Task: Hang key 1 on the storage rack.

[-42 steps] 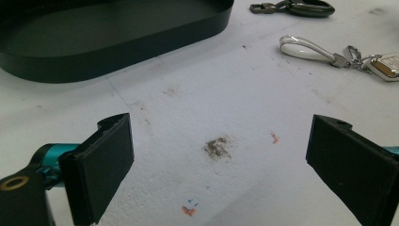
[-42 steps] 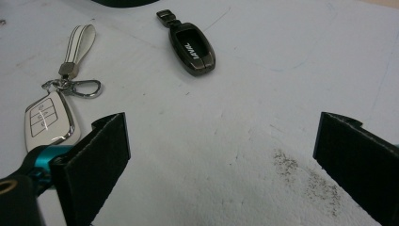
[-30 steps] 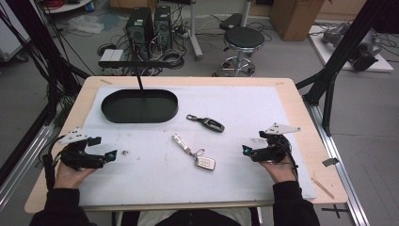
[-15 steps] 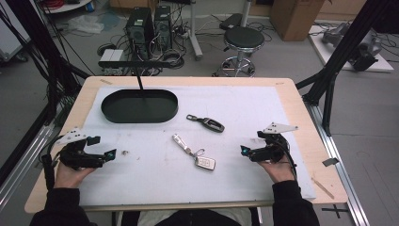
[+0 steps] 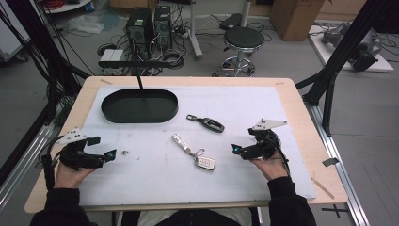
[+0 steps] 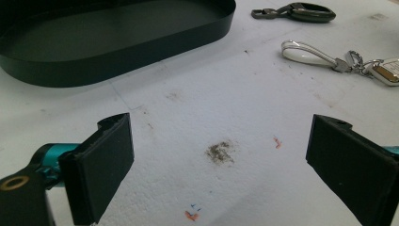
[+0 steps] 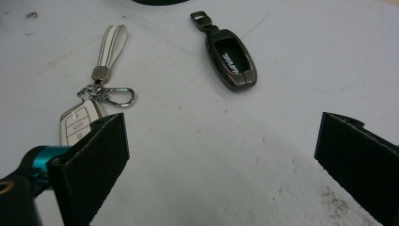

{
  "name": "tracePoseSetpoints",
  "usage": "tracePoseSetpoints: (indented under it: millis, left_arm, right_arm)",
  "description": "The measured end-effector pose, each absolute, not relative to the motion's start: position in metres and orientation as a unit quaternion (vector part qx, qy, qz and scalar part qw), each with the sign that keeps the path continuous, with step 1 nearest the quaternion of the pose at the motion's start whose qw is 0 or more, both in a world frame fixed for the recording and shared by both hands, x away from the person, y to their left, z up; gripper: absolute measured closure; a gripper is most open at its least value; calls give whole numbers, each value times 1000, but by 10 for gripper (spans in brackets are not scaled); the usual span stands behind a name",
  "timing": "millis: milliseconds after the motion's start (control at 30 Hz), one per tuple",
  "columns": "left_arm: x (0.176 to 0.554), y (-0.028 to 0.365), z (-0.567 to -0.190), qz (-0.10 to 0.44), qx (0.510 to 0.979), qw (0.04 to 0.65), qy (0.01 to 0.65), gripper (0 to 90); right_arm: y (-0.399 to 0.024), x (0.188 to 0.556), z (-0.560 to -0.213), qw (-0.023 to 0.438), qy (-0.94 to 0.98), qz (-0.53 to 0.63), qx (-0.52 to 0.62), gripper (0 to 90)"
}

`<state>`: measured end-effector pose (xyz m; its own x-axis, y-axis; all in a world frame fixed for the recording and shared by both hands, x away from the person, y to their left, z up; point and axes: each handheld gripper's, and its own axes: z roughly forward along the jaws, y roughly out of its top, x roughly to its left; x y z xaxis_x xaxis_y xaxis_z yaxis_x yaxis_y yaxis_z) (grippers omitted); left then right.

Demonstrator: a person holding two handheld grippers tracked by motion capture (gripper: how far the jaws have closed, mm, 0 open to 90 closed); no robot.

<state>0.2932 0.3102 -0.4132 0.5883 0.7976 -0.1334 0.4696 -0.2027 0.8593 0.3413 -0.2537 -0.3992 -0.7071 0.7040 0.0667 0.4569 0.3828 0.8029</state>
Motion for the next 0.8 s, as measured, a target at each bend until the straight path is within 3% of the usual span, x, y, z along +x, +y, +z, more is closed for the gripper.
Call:
tracePoseSetpoints:
  millis: [800]
  left_arm:
    - [295,310,-416,169,760,468,419,86]
  right_arm:
    - [-191,359,-394,114,848,407,320,27]
